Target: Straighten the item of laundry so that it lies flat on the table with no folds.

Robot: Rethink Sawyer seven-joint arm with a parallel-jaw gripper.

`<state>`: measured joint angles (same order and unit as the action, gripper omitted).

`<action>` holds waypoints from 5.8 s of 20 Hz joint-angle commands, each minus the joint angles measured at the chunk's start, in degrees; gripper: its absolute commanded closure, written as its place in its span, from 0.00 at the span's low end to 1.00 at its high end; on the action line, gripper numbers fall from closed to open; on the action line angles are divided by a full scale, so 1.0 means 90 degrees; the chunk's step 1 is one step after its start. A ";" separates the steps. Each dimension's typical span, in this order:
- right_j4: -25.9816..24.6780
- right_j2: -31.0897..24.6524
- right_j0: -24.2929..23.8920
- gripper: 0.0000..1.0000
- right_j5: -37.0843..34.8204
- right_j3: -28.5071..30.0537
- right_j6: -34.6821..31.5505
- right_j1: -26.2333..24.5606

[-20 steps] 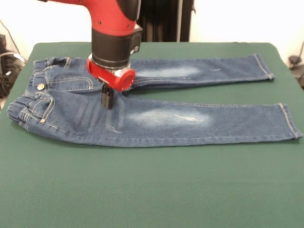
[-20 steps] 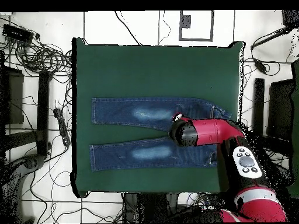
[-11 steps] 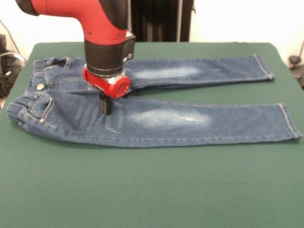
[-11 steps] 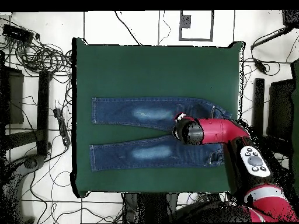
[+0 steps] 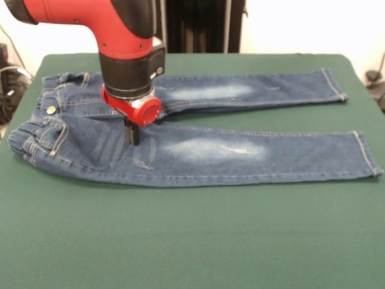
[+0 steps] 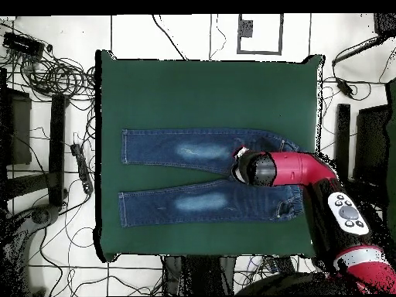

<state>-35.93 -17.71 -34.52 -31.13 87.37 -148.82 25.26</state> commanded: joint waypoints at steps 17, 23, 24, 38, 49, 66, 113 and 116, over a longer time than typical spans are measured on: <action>-0.0163 -0.1107 0.0003 1.00 -0.0927 -0.0165 0.1926 0.0128; -0.0173 -0.1117 -0.0044 1.00 -0.0948 -0.0092 0.1942 0.0202; -0.0206 -0.1123 -0.0081 1.00 -0.0892 -0.0055 0.1977 0.0225; -0.0732 -0.0995 -0.0534 1.00 -0.0676 -0.0193 0.2390 -0.0229; -0.1272 -0.1006 -0.0717 1.00 -0.0390 -0.0492 0.2237 -0.0892; -0.1467 -0.1895 -0.1039 1.00 -0.1181 -0.2127 0.4109 -0.1895; -0.1429 -0.1689 -0.2470 1.00 -0.0769 0.0296 0.4297 0.0101; -0.1466 -0.1643 -0.2416 1.00 -0.0621 0.0321 0.4168 0.0075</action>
<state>-44.55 -34.98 -56.64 -42.24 82.67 -119.34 23.53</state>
